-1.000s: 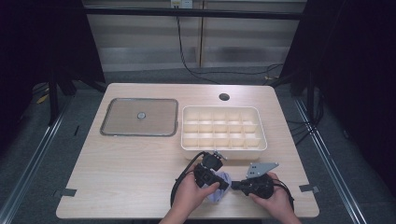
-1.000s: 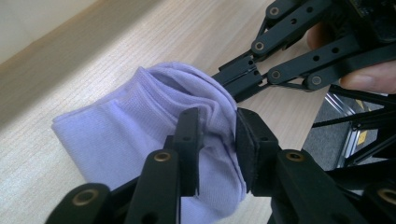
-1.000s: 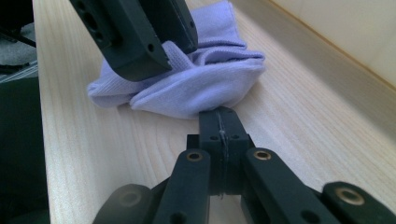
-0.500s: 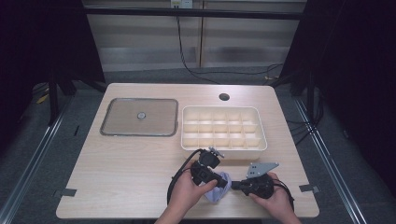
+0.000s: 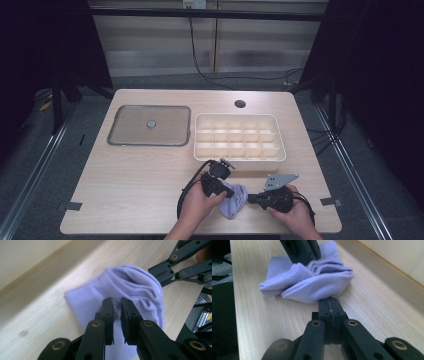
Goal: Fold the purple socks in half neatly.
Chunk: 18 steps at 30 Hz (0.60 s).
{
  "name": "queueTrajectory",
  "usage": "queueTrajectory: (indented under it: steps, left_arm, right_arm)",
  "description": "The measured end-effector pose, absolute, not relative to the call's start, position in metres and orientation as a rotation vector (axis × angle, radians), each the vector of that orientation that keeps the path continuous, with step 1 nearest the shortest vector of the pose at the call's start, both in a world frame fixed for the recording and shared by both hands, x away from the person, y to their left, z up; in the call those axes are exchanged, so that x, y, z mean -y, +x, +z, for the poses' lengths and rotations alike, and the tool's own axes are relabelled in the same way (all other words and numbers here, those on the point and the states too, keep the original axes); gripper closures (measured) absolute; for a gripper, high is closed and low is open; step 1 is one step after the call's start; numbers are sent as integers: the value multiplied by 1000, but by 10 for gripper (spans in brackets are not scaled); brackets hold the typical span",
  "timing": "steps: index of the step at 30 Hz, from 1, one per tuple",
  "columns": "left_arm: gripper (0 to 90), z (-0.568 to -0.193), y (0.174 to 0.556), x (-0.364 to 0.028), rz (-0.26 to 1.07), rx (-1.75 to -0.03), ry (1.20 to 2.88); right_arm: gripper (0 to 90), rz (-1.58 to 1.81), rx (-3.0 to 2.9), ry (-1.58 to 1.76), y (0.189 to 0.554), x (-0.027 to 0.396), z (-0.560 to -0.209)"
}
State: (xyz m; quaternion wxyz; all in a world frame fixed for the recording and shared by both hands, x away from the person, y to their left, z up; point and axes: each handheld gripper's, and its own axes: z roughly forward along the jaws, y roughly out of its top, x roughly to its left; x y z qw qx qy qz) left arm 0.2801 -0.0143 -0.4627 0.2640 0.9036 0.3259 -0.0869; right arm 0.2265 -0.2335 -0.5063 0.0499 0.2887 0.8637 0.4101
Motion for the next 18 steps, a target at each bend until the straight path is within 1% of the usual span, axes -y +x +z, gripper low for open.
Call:
queueTrajectory:
  steps: [8,18]
  left_arm:
    - [798,-469,276,27,-223,-870,2449]
    - [802,-472,273,30,-198,-862,2463]
  right_arm:
    - [900,1252,-2630,872,226,233,-506]
    - [900,1253,-2631,868,226,233,-507]
